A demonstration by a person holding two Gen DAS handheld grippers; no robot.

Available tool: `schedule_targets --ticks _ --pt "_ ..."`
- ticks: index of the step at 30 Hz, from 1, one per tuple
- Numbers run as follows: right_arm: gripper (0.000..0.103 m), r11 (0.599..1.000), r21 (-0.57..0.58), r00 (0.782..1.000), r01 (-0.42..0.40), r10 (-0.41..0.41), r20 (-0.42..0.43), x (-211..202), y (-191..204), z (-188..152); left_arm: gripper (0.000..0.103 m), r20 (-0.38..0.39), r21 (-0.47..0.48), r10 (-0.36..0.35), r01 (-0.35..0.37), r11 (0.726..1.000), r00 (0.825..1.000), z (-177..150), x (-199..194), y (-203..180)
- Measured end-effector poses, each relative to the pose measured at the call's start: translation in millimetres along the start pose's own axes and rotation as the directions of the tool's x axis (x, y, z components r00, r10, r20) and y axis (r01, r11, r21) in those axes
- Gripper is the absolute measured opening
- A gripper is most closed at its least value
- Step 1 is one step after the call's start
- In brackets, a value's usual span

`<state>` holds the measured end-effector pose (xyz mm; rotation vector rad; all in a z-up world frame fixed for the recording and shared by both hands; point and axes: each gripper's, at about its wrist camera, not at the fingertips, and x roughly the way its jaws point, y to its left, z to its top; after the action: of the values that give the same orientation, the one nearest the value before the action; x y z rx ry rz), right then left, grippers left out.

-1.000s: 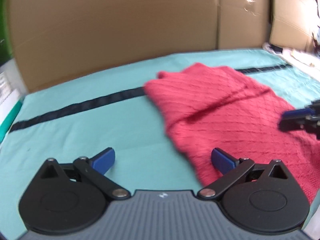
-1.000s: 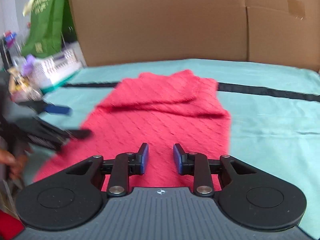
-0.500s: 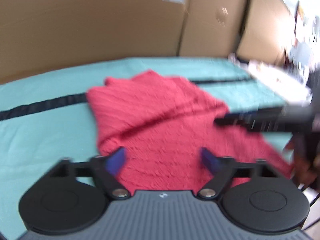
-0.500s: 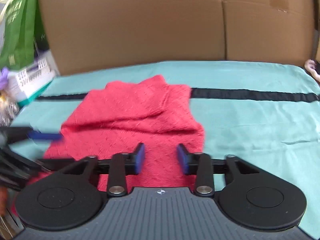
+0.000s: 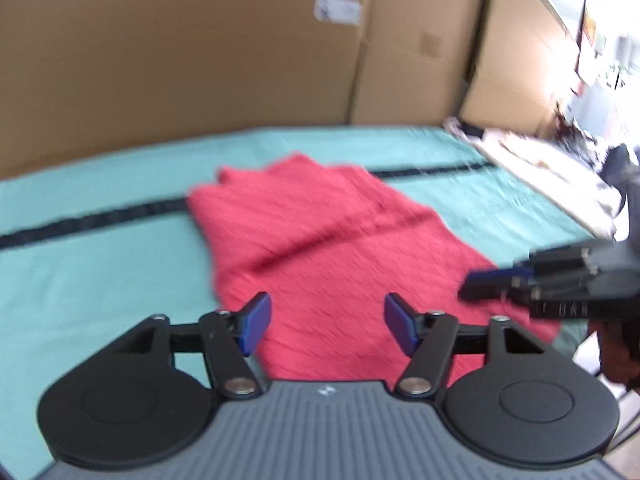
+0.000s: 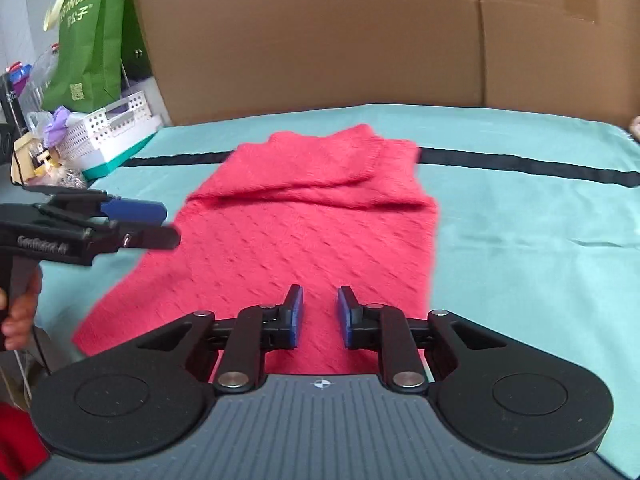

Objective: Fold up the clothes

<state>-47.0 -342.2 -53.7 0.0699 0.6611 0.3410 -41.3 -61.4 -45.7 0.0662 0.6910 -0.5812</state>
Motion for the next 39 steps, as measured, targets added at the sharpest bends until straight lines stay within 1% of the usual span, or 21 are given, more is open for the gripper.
schedule_targets --ticks 1,3,4,6,9,10,11,13,15,17,19,20,23,24,26,27,30,32,34,37,39 --pt "0.016 1.0 0.0 1.0 0.028 -0.028 0.002 -5.6 -3.9 -2.1 0.066 -0.003 0.017 0.02 -0.02 1.0 1.0 -3.5 -0.1 -1.0" --pt "0.017 0.995 -0.009 0.995 0.098 -0.098 0.001 -17.2 -7.6 -5.1 0.071 0.009 0.061 0.069 -0.07 0.996 0.998 -9.7 -5.1 -2.2" --pt "0.023 0.998 0.001 0.998 0.058 -0.058 0.011 -23.0 -5.6 -6.3 0.074 0.008 0.059 0.087 -0.087 0.994 0.996 -10.9 -8.1 -0.6" --pt "0.023 1.0 0.019 0.999 -0.021 0.02 0.031 -34.5 -1.4 -8.8 0.07 0.017 0.064 0.096 -0.097 0.993 0.995 -11.9 -16.9 -0.2" --pt "0.023 0.991 -0.051 0.992 -0.12 0.121 0.029 -40.0 20.7 -16.0 0.072 0.031 0.054 0.008 -0.009 0.999 0.999 -12.4 -26.1 -7.9" --pt "0.022 0.988 -0.088 0.992 -0.126 0.127 0.004 -35.7 27.7 -20.4 0.072 0.023 0.061 -0.03 0.029 0.998 0.999 -15.3 -26.5 -13.6" --pt "0.022 0.983 -0.125 0.991 -0.133 0.131 -0.022 -31.4 34.6 -24.8 0.075 0.005 0.09 -0.037 0.036 0.995 0.999 -19.8 -25.0 -20.9" --pt "0.022 0.977 -0.173 0.992 -0.122 0.117 -0.036 -33.8 36.6 -31.9 0.075 -0.014 0.154 0.002 0.0 0.988 1.0 -32.5 -24.6 -29.5" --pt "0.022 0.976 -0.198 0.996 -0.092 0.088 -0.027 -43.1 30.1 -37.4 0.082 -0.022 0.146 0.029 -0.025 0.989 0.999 -37.5 -30.3 -21.3" --pt "0.022 0.984 -0.169 0.998 -0.052 0.047 -0.029 -50.2 17.6 -38.3 0.087 -0.03 0.127 0.052 -0.047 0.991 0.998 -41.2 -36.8 -10.6" --pt "0.022 0.99 -0.131 0.999 -0.045 0.042 -0.023 -56.7 10.1 -36.7 0.086 -0.014 0.133 0.041 -0.039 0.99 0.999 -38.3 -42.4 -12.0" --pt "0.022 0.991 -0.118 0.998 -0.062 0.062 -0.003 -59.9 10.3 -35.8 0.081 -0.004 0.138 0.033 -0.032 0.99 0.999 -36.4 -45.1 -13.7" --pt "0.025 0.983 -0.102 0.986 -0.152 0.158 0.05 -58.6 21.8 -30.4 0.084 0.028 0.159 -0.002 -0.002 0.987 1.0 -30.3 -50.0 -22.6" --pt "0.034 0.982 -0.106 0.985 -0.154 0.161 0.059 -54.6 26.6 -29.2 0.085 0.027 0.174 -0.01 0.005 0.985 1.0 -29.7 -45.1 -28.5" --pt "0.04 0.991 -0.109 0.996 -0.082 0.086 0.036 -38.8 32.2 -29.9 0.085 0.003 0.199 -0.001 0.0 0.98 1.0 -32.3 -32.6 -35.5" --pt "0.038 0.992 -0.106 0.998 -0.066 0.067 0.012 -33.4 30.2 -31.5 0.087 -0.019 0.207 0.016 -0.012 0.978 1.0 -36.0 -26.2 -35.4" --pt "0.035 0.989 -0.138 0.999 -0.043 0.041 -0.015 -39.5 23.2 -35.8 0.092 -0.029 0.141 0.001 0.003 0.99 1.0 -43.8 -31.8 -18.2" --pt "0.035 0.988 -0.146 0.999 -0.042 0.036 -0.041 -51.3 14.1 -35.5 0.093 -0.038 0.131 0.005 0.0 0.991 0.999 -42.8 -37.2 -13.7" --pt "0.035 0.992 -0.093 0.996 -0.086 0.085 -0.018 -60.2 4.1 -29.2 0.085 -0.033 0.128 0.003 0.002 0.992 0.999 -39.5 -42.1 -12.3" --pt "0.036 0.998 0.002 0.995 -0.064 0.064 0.075 -58.4 -7.1 -18.5 0.086 0.029 0.129 -0.022 0.018 0.991 0.999 -29.2 -43.6 -19.5" --pt "0.036 1.0 0.007 0.999 -0.004 0.004 0.032 -40.8 -10.2 -19.6 0.086 0.022 0.145 -0.022 0.019 0.989 1.0 -27.2 -33.5 -25.6"
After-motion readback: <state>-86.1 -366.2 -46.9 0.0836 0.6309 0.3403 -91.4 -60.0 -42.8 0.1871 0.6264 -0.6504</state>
